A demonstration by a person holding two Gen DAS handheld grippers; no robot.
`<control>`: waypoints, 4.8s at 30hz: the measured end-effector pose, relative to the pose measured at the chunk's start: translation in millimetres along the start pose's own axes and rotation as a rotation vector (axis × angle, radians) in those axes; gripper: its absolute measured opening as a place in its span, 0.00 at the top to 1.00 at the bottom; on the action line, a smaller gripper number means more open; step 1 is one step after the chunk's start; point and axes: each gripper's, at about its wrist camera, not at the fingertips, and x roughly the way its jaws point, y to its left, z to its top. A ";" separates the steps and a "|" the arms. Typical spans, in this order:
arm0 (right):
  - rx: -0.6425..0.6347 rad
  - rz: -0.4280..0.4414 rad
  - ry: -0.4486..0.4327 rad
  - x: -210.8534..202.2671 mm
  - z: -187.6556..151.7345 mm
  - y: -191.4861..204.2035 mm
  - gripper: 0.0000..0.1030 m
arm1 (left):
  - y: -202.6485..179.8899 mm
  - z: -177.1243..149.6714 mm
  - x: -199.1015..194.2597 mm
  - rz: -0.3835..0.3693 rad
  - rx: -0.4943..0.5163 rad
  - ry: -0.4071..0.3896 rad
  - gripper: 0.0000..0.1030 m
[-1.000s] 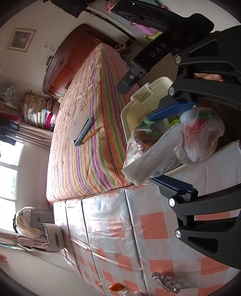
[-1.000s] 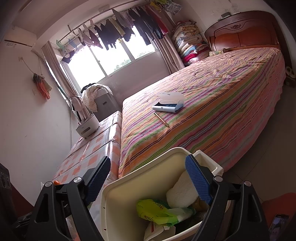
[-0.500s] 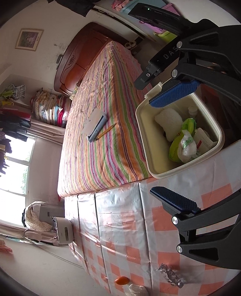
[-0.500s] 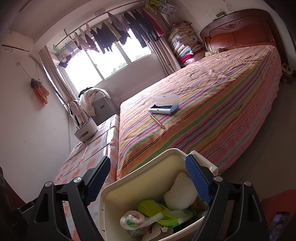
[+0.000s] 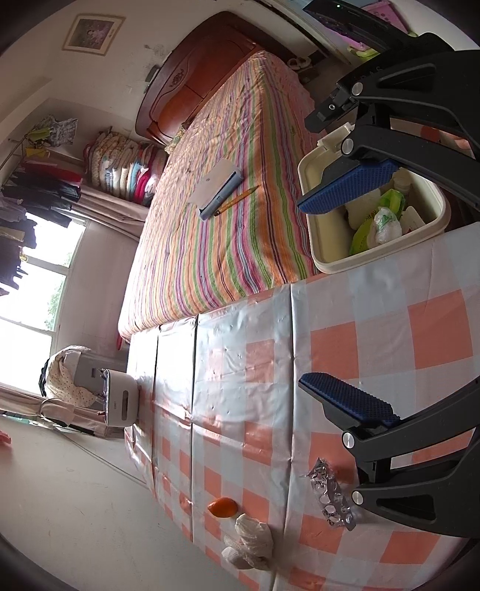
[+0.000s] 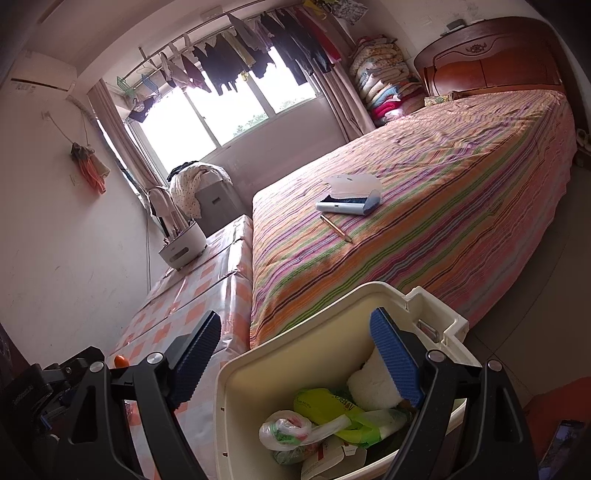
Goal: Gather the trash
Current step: 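Lower the clear produce bag into the cream bin and open the left gripper, then grasp the white knit hat with the left gripper while right grasps the orange, then carry the orange to the cream bin with the right gripper while left carries the hat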
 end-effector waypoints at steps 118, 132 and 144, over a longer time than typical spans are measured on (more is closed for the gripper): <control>-0.644 0.361 0.603 231.5 -101.1 322.6 0.71 | 343.5 44.7 3.0 0.431 -0.365 0.124 0.55; -0.533 0.361 0.585 183.2 -91.4 254.6 0.71 | 288.4 35.0 -17.9 0.369 -0.275 0.086 0.55; -0.464 0.353 0.581 159.9 -91.4 216.6 0.71 | 227.6 26.3 -31.7 0.268 -0.172 0.062 0.54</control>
